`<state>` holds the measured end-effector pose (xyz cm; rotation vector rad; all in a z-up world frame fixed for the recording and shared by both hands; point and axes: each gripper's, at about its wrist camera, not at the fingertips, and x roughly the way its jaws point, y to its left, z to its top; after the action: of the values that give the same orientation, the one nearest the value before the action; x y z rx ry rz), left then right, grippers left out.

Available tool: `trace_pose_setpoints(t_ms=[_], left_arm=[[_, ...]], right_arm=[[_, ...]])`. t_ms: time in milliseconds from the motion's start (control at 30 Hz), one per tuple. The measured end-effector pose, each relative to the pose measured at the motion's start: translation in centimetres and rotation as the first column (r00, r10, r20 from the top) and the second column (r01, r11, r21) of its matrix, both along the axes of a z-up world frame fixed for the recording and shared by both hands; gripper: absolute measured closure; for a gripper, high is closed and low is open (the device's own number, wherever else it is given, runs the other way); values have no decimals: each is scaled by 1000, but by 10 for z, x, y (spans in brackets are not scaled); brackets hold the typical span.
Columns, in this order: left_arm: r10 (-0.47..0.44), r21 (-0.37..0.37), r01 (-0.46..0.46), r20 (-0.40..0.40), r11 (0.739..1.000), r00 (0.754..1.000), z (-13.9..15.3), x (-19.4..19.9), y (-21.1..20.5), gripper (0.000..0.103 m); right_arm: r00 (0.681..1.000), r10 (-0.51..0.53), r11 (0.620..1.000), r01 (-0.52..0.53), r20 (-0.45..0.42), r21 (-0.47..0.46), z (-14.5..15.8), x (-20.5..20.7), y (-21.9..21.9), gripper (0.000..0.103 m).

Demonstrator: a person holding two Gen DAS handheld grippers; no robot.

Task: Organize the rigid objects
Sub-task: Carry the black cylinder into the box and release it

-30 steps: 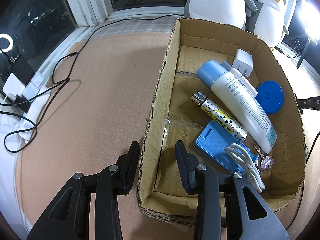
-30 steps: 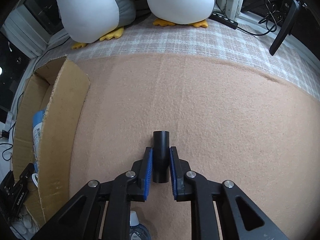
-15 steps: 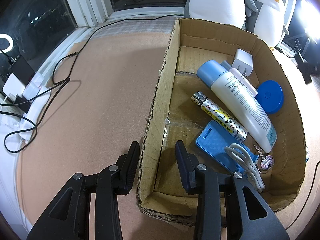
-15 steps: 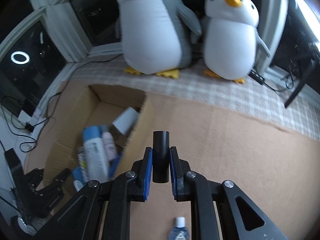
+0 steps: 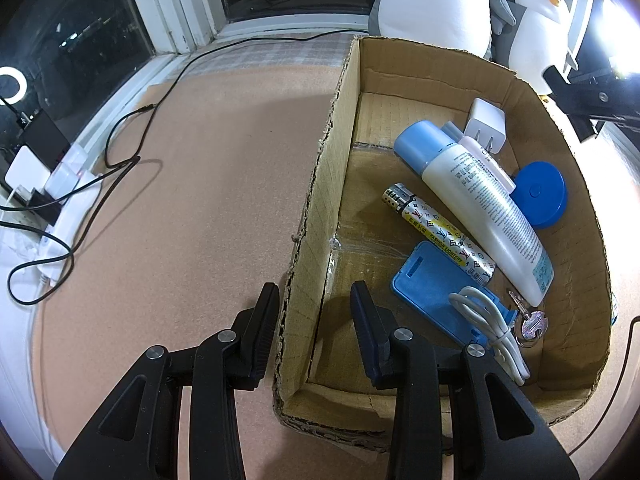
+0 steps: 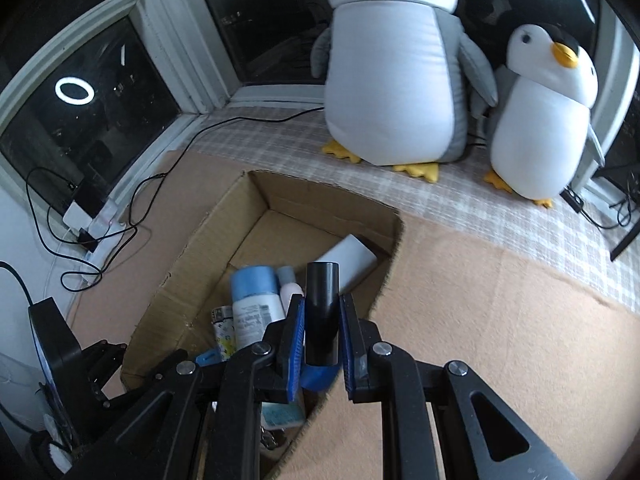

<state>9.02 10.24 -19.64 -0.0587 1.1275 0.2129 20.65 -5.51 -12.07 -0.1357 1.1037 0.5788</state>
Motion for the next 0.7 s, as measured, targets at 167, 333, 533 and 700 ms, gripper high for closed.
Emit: trace_pose_setpoints(t_ms=[167, 333, 533, 700], left_arm=[[0, -1, 0, 0, 1000, 1000, 0, 0, 1, 67], [2, -2, -2, 0, 1000, 1000, 1, 1, 1, 67], [2, -2, -2, 0, 1000, 1000, 1, 1, 1, 67], [2, -3, -2, 1, 1000, 1000, 1, 1, 1, 67]], right_arm=[[1000, 12, 1000, -12, -8, -10, -7, 4, 11, 88], [1000, 8, 1000, -8, -13, -29, -16, 7, 17, 88], [1000, 11, 999, -11, -23, -37, -22, 9, 19, 88], [999, 21, 999, -22, -24, -41, -23, 8, 21, 88]])
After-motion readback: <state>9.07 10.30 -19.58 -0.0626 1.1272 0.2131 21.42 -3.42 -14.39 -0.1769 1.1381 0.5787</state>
